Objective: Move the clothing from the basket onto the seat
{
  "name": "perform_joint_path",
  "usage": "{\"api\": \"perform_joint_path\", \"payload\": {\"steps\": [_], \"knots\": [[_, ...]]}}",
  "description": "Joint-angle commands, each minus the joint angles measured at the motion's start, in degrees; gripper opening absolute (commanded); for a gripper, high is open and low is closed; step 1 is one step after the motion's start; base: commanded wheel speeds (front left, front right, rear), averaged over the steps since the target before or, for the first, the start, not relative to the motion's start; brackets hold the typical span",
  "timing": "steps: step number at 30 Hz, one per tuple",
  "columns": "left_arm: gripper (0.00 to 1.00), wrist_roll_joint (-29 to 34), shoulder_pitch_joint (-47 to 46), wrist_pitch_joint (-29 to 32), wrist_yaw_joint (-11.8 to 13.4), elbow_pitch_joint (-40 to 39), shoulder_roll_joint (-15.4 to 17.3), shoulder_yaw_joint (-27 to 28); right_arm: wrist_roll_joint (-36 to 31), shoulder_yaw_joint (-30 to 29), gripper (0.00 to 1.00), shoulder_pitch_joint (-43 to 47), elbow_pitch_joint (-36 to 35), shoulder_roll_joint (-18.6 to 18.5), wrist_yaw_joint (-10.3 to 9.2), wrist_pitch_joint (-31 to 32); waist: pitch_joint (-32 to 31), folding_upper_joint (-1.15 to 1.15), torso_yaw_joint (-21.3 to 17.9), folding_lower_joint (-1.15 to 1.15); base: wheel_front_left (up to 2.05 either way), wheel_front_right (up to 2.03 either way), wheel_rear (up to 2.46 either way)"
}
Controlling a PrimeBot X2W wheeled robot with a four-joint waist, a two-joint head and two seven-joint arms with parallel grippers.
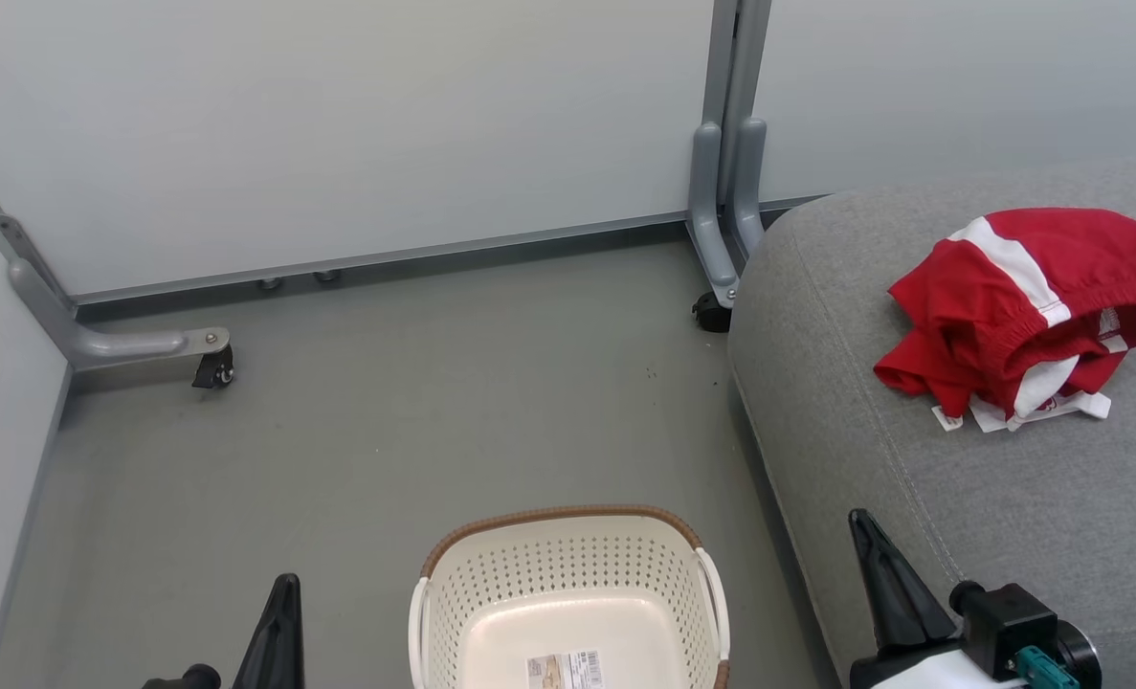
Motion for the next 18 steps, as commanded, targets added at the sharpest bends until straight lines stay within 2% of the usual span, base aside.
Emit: {"api": "perform_joint_path", "payload": {"steps": [1,18], "knots": [[0.00,-3.1,-0.6,0.4,0.1,-0.9,0.2,0.1,3.4,-0.2,0.00,-0.6,-0.9,-0.2,0.00,0.5,0.1,0.00,0.0,0.00,0.00,0.00,0.00],[0.00,-20.4,-4.7,4.2,0.0,1.1,1.2,0.9,23.3,-1.5,0.00,-4.3,1.6,-1.5,-0.02,4.0,0.7,0.00,-0.1,0.00,0.00,0.00,0.00]]}}
